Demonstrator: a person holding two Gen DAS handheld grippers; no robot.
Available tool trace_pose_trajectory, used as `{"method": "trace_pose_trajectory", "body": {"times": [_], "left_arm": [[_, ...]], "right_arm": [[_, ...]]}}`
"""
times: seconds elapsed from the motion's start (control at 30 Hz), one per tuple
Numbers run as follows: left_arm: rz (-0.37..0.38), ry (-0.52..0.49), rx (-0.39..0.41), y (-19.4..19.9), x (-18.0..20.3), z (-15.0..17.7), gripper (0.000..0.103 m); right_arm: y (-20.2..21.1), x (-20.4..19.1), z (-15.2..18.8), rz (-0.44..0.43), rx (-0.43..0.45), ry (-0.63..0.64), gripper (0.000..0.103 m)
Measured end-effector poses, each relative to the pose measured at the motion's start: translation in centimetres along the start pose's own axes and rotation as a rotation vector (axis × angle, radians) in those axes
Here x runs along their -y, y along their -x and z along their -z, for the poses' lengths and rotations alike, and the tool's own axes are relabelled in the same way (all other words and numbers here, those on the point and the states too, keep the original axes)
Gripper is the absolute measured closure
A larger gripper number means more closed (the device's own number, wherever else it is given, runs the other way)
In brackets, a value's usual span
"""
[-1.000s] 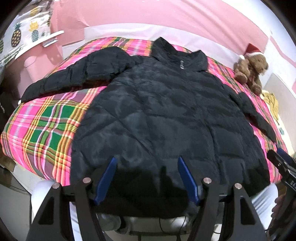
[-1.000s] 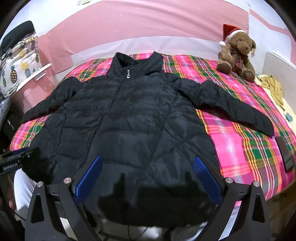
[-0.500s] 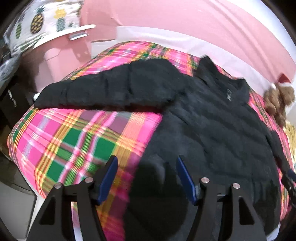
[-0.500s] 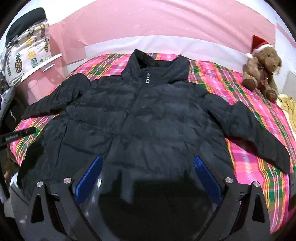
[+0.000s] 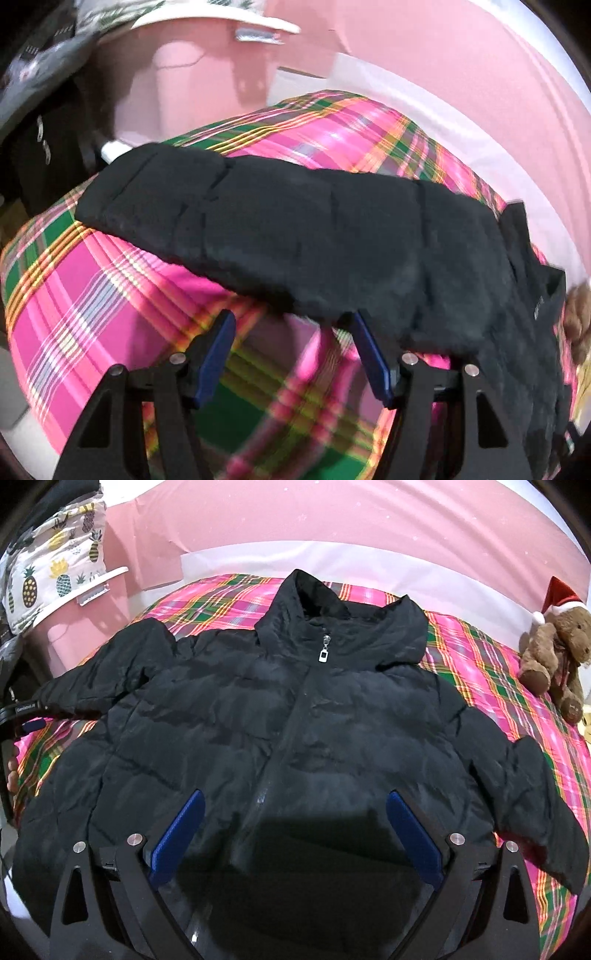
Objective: Fold large clothes
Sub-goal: 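Grasp the jacket sleeve with the left gripper and fold it across the body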
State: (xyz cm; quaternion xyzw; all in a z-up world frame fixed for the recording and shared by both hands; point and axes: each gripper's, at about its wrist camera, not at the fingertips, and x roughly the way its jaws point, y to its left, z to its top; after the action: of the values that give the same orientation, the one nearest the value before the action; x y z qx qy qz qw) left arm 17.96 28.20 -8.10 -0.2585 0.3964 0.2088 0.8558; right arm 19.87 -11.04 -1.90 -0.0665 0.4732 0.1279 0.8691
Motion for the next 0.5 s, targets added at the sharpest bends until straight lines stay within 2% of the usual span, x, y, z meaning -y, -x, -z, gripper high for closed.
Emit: {"method": "trace_pose_trajectory", "body": {"times": [0.17, 0.27, 0.33, 0.37, 0.43, 0.5], "left_arm": [[-0.01, 0.052, 0.019, -2.0, -1.6, -1.1, 0.036], [-0.035, 0.038, 0.05, -2.7, -1.8, -1.9, 0.037], [-0.058, 0.035, 0.074, -3.2, -1.9, -2.3, 0.046], [-0.062, 0.028, 0.089, -3.4, -1.9, -2.4, 0.053], [-0.069, 0.014, 0.103, -3.4, -1.5, -2.6, 0.075], [-0.086, -0.023, 0.129, -2.8, -0.7, -2.9, 0.086]], "right_arm": [[-1.5, 0.0, 0.0, -0.002, -0.025, 0.002, 0.004], [-1.8, 0.4, 0.3, 0.009, -0.033, -0.006, 0.004], [-1.8, 0.9, 0.6, 0.02, -0.037, -0.017, 0.004], [-1.8, 1.1, 0.7, 0.023, -0.039, -0.021, 0.004], [-1.9, 1.5, 1.0, 0.034, -0.048, -0.024, 0.004], [-1.9, 1.9, 1.1, 0.048, -0.055, -0.016, 0.004]]}}
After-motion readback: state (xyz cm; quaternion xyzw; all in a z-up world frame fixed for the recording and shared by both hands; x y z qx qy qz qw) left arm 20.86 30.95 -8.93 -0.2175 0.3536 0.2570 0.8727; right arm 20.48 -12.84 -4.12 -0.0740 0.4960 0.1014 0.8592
